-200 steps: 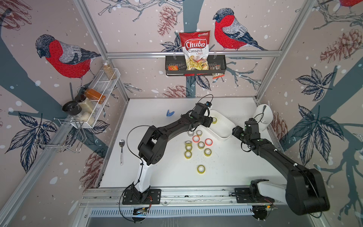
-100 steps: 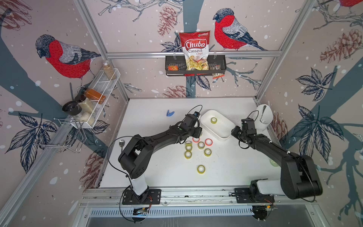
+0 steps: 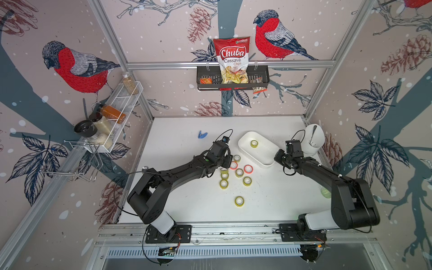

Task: Put the transparent tape into the storage box
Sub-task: Move the storage box to the center of the board.

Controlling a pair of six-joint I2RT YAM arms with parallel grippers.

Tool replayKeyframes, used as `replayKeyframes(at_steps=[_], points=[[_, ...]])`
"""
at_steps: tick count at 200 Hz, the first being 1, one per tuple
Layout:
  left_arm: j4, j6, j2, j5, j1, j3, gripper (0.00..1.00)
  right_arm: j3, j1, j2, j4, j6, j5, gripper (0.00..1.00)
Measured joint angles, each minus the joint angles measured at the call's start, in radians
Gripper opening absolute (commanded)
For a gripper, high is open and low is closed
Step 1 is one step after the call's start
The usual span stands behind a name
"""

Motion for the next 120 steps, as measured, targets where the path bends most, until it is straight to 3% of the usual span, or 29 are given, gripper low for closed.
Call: replayKeyframes(at_steps=[76, 92, 120], points=[[0.007, -0.003, -0.08, -0.001, 0.03, -0.078, 0.64, -0.082, -0.005, -0.135, -0.068, -0.015, -0.001, 0.17], [0.013, -0.003, -0.087, 0.0, 0.031, -0.083, 0.64, -0.095, -0.009, -0.152, -0.073, -0.027, -0.001, 0.29], [0.013, -0.005, -0.089, 0.002, 0.031, -0.092, 0.67, -0.104, -0.037, -0.156, -0.084, -0.033, -0.003, 0.59]])
